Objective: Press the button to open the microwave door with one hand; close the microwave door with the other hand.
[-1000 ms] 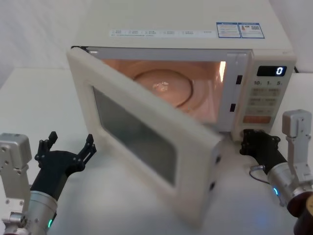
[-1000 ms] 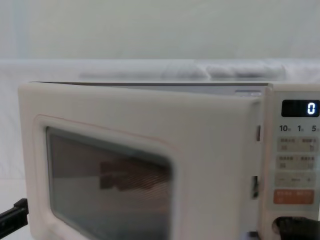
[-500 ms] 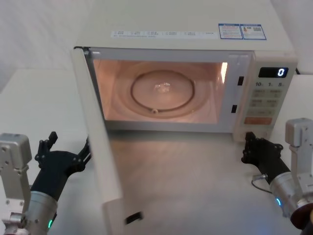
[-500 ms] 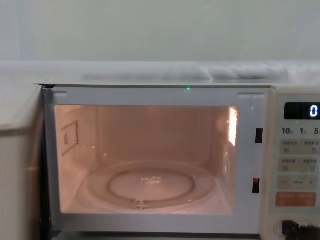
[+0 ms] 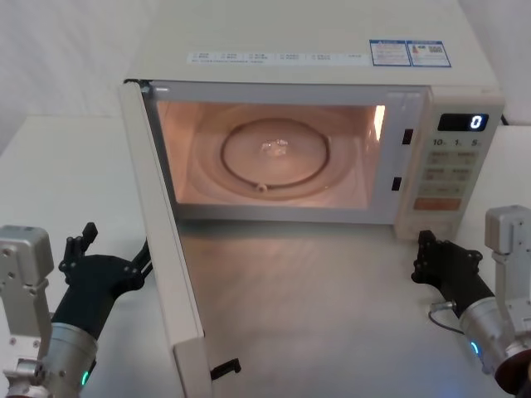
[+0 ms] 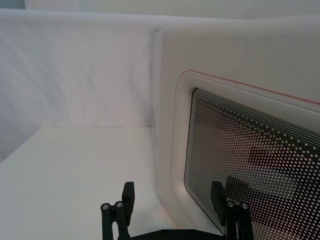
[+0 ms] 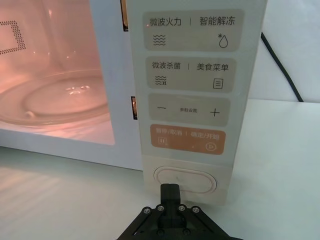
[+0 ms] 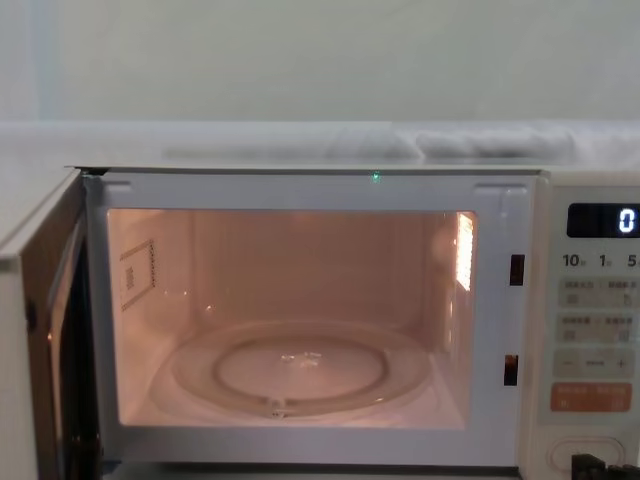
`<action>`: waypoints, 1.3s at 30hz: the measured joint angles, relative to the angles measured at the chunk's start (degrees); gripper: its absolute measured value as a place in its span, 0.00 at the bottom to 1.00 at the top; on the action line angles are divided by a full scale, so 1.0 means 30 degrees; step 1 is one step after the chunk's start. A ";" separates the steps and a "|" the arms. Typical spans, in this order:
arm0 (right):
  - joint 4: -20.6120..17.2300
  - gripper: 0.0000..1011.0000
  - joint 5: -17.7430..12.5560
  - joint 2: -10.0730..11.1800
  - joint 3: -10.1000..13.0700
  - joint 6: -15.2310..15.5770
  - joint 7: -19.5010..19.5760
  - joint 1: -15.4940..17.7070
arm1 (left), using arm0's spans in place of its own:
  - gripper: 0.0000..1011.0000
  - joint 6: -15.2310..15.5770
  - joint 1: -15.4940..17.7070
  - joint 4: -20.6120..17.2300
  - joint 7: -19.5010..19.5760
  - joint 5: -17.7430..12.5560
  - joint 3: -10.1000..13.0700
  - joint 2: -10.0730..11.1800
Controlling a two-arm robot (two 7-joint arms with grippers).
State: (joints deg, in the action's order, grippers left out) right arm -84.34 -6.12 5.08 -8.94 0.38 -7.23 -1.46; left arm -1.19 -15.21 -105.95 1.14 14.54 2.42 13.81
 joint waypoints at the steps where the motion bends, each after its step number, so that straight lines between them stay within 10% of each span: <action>1: -0.0212 0.00 0.0011 0.0034 0.0002 0.0073 -0.0006 0.0117 | 0.99 -0.0001 0.0001 0.0000 0.0001 0.0000 0.0000 -0.0001; 39: -0.7665 0.00 -0.0545 0.1406 0.0631 0.0307 -0.0507 0.4032 | 0.99 -0.0001 0.0000 0.0000 0.0001 0.0000 -0.0002 0.0000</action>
State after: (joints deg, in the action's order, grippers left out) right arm -107.33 -7.76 9.30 -7.05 1.31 -8.75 10.64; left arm -1.19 -15.21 -105.95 1.14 14.54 2.41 13.81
